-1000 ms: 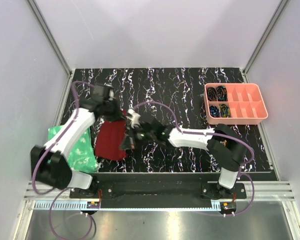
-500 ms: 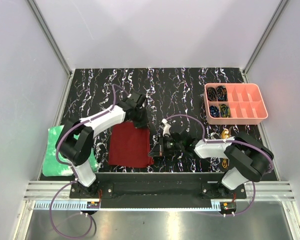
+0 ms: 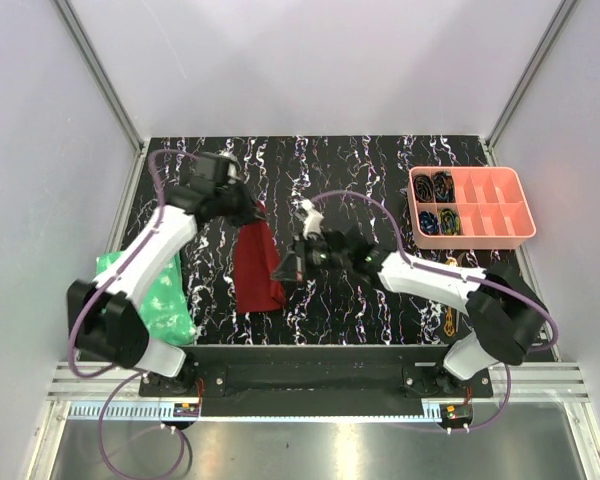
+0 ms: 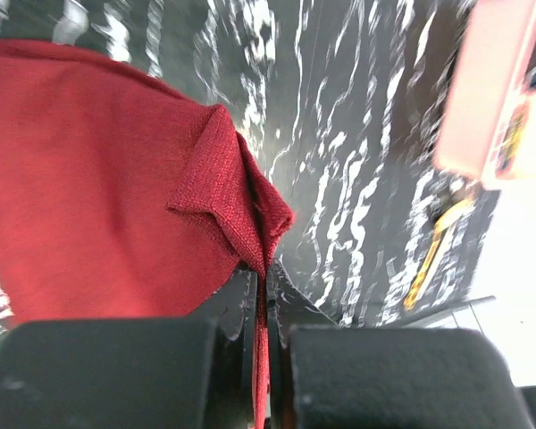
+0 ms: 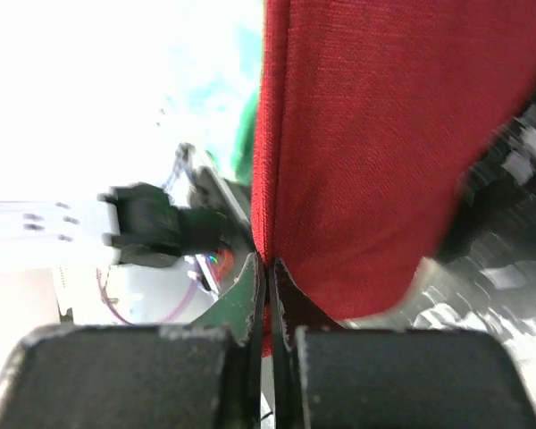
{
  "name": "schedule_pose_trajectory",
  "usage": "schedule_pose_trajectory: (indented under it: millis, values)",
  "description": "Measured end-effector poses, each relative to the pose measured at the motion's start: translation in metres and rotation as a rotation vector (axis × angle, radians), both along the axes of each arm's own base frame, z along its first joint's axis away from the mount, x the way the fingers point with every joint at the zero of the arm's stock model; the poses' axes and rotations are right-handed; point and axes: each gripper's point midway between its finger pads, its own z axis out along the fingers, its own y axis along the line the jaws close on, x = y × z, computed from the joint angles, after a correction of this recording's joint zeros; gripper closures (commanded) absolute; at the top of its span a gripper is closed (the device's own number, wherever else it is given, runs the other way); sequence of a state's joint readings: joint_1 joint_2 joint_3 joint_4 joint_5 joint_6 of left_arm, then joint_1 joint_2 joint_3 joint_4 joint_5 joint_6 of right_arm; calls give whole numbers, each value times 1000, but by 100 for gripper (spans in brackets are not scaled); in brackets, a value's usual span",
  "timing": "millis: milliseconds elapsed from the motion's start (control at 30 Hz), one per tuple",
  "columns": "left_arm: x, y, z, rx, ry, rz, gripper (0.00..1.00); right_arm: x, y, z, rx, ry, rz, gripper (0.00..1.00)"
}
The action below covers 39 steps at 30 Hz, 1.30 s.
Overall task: Fold the napkin into a case and place the utensils inside
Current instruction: Turn over the upper triangle folded napkin at the center of the board.
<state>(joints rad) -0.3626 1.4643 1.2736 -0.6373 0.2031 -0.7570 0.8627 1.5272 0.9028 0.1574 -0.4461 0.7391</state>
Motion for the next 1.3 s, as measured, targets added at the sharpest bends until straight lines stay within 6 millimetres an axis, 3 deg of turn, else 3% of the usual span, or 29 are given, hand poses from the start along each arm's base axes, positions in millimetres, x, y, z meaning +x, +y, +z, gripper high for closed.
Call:
schedule_pose_trajectory:
  millis: [200,267,433,600,700,733,867,967,1033,1100,1200,1300]
  values:
    - [4,69,67,-62,-101,122,100,1,76,75,62,-122,115,100]
    - [0,108,93,-78,-149,206,100,-2,106,105,98,-171,159,100]
    - [-8,150,122,-99,-209,293,100,-4,133,123,124,-185,214,100]
    - [-10,148,123,-116,-195,281,100,-7,135,116,131,-182,233,100]
    - [-6,130,103,-108,-138,234,100,-10,126,94,139,-179,225,100]
    - [-8,113,93,-105,-108,189,100,-10,120,85,139,-167,217,100]
    - [-2,51,17,-38,77,46,100,-10,72,16,134,-73,152,100]
    - [1,9,-58,31,236,-38,100,-8,28,-49,86,23,74,100]
    - [-3,-17,-103,77,316,-90,100,-13,-3,-86,69,89,21,100]
    - [-12,-41,-134,102,365,-143,99,-22,-23,-112,51,145,-13,100]
    - [-22,-64,-155,117,380,-193,98,-32,-39,-129,53,213,-42,100]
    - [-21,-76,-158,119,353,-213,93,-33,-42,-127,79,236,-67,100]
